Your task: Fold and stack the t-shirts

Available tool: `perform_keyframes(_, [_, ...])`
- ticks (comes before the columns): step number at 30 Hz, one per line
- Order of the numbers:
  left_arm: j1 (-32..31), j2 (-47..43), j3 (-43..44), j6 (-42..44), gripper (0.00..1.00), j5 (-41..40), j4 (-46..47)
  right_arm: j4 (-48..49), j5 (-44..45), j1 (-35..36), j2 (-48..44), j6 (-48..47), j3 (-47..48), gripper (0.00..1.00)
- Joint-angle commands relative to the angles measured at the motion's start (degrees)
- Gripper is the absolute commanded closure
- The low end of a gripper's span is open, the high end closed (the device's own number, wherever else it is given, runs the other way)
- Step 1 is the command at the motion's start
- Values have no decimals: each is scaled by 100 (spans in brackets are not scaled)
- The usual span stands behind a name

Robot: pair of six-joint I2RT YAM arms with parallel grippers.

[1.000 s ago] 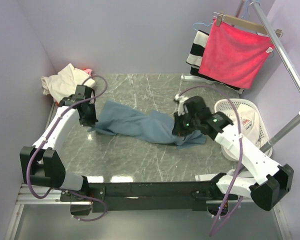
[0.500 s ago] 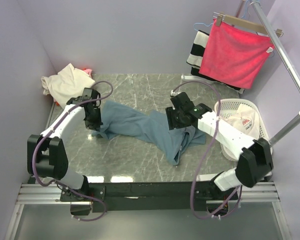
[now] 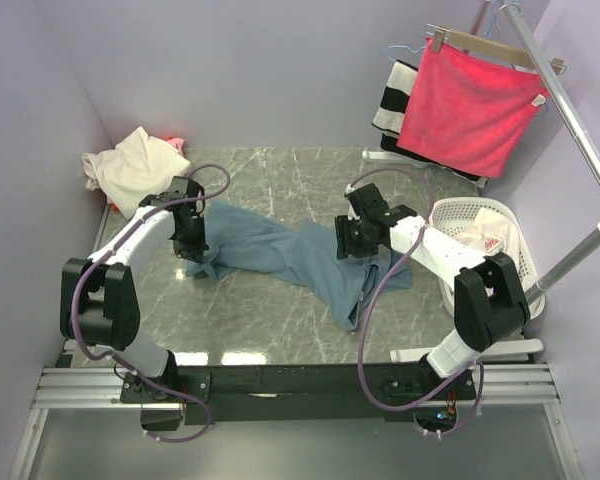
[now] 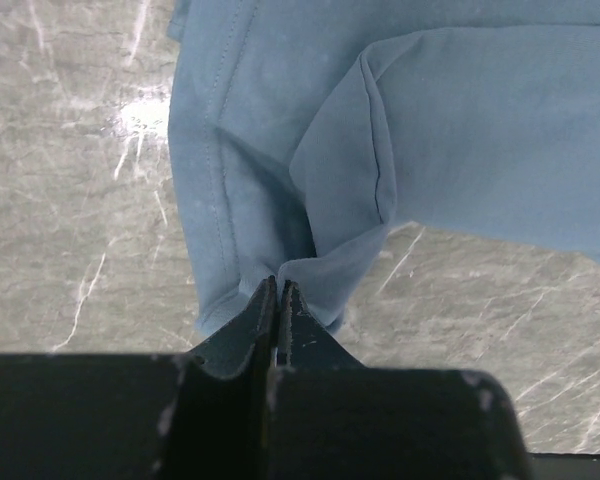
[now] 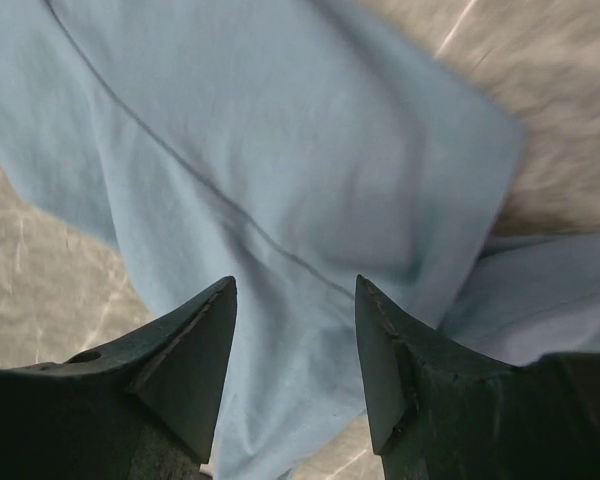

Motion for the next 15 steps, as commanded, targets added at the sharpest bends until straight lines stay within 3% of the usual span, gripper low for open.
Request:
perform_keyframes(1, [-23, 46, 117, 118, 99, 88, 101, 164, -508, -24, 200, 34, -173, 43])
perform_keyframes(10, [-32, 73, 47, 110, 99, 70, 110, 234, -781, -24, 534, -10, -428, 45])
perform_keyframes(13, [-32, 81, 38, 118, 99, 53, 101, 366, -719, -24, 605, 8, -490, 53])
perform_keyframes(14, [-32, 73, 47, 118, 99, 53, 92, 392, -710, -24, 622, -1, -464, 74])
perform_keyframes(15, [-32, 81, 47, 118, 99, 35, 101, 392, -693, -24, 614, -1, -455, 88])
